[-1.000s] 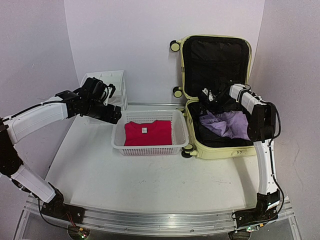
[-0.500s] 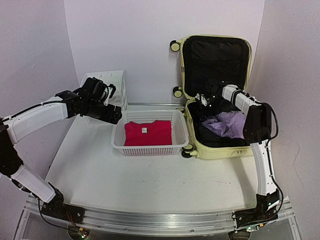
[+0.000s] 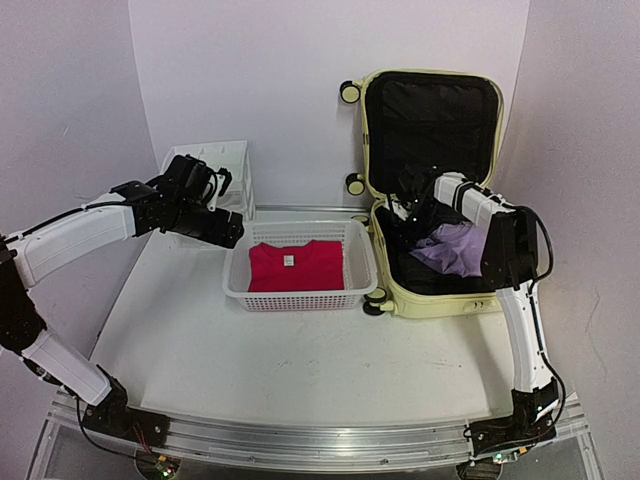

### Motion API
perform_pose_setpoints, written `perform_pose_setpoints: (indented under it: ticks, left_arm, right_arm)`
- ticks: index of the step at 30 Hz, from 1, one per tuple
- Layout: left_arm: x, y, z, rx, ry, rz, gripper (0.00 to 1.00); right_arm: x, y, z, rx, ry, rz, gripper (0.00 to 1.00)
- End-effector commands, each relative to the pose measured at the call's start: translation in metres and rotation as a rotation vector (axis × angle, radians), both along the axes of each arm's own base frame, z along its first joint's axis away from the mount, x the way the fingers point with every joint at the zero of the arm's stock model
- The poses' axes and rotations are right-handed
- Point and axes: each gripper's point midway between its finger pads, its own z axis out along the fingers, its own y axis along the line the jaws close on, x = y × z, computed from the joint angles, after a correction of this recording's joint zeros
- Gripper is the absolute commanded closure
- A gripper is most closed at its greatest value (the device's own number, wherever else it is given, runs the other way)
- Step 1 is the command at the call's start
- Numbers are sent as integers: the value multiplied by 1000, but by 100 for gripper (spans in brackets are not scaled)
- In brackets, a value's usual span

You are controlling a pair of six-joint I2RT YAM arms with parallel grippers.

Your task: Open, take out, and arrange the luggage

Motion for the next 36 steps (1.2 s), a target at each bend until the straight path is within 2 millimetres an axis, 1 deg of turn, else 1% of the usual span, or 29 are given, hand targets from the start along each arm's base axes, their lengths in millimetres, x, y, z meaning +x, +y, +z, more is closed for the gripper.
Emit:
perform_pose_setpoints:
  ticks: [1,3,6,9,11,14,19,23,28,30,33,36]
  left_arm:
    - [1,3,23,-20,-58,-3,8]
    - [1,3,23,-21,-56,-6,8]
    - [0,3,23,-22,-56,-6,8]
    - [1,3,23,-21,-56,-5,8]
    - [0,3,24,-22,-59,-5,8]
    - [0,4,23,-20,-57,-6,8]
    - [-1,4,24,-17,-59,-12,8]
    - [-1,5,25,-14,-64,-13,7]
    - [-3,5,24,-17,-61,-14,7]
    - [-4,5,23,-17,-58,-14,7]
    - [-5,6,22,-22,-56,-7,8]
    - [-6,8,21,-22,-55,-4,7]
  right_arm:
    - [6,0,10,-48,-40,2,29]
    - [5,-1,8,-66,-39,9,34]
    - [5,-3,8,-79,-40,7,34]
    - [5,0,10,-76,-44,13,38]
    - [3,2,7,-79,-39,21,39]
    - [1,3,3,-84,-28,27,34]
    - [4,5,0,-120,-44,43,35]
    - [8,5,-3,-172,-67,52,43]
    - [9,7,-3,-176,-84,46,53]
    - [10,7,-3,-177,-87,42,55]
    - [10,5,-7,-186,-88,36,54]
    - [5,6,-8,-184,-78,38,45]
